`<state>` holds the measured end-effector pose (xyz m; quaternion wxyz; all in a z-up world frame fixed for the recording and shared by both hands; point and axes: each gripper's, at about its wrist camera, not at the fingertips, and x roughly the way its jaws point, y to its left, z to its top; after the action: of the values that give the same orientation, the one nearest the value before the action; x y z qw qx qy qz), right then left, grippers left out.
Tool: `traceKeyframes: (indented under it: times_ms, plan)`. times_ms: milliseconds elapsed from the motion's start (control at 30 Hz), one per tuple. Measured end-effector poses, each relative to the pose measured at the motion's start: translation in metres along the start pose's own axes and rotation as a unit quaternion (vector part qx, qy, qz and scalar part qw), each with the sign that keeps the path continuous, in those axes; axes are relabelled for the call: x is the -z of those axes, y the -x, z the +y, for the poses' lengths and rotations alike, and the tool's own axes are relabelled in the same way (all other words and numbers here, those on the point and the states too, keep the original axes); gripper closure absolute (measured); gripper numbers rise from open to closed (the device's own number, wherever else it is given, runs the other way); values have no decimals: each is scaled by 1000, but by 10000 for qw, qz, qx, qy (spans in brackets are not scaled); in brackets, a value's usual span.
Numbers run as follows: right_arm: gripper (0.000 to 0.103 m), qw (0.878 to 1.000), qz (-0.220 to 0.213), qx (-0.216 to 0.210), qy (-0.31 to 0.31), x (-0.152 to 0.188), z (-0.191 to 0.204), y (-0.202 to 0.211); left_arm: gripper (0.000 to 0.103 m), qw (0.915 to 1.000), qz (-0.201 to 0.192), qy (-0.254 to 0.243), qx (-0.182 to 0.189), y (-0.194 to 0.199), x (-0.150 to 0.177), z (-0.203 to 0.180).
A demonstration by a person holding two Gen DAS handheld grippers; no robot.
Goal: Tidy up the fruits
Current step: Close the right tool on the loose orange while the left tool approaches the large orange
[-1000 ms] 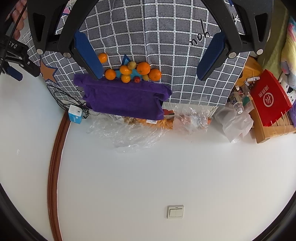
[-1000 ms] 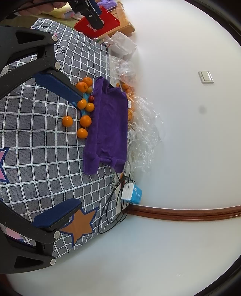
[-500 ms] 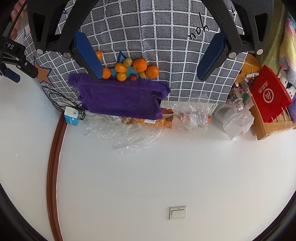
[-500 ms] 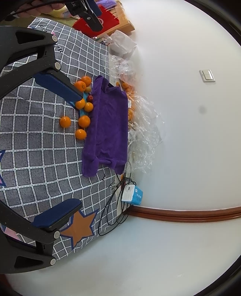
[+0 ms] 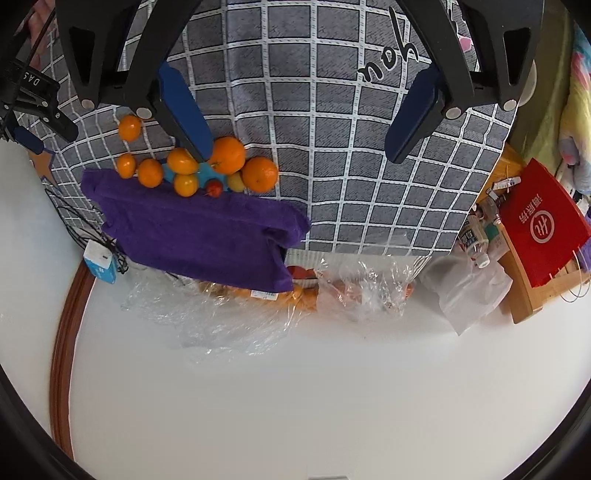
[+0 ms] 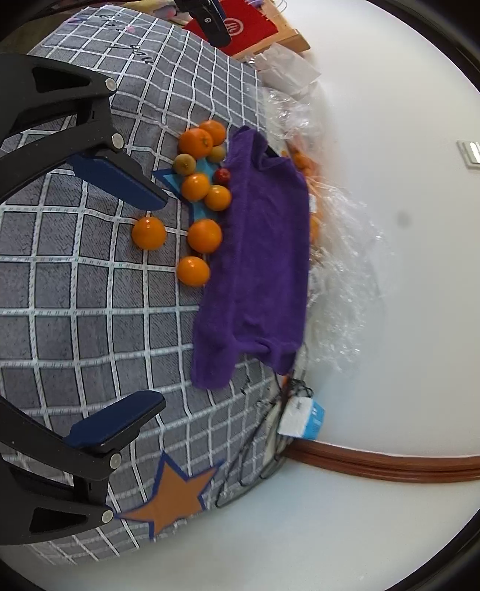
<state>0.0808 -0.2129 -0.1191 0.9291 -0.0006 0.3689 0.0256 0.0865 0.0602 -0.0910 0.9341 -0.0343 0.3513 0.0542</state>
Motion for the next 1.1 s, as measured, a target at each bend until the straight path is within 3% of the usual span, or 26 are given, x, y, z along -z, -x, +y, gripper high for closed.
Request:
traceKeyframes:
  times_ms: [133, 367, 533, 700, 1100]
  plan:
    - [19, 9991, 357, -198, -94, 6, 8, -37, 9, 9995, 303, 92, -47, -28, 4, 18]
    - [31, 9981, 410, -394, 252, 14, 35, -64, 13, 9979, 570, 293, 131, -62, 12, 34]
    - [58, 9961, 712, -317, 424, 16, 47, -84, 13, 9973, 641, 119, 342, -82, 10, 20]
    - [71, 9962, 669, -337, 448, 20, 43, -84, 13, 9953, 852, -52, 456, -106, 10, 5]
    - [71, 9978, 603, -192, 215, 15, 12, -85, 13, 9936, 982, -338, 443, -132, 18, -9]
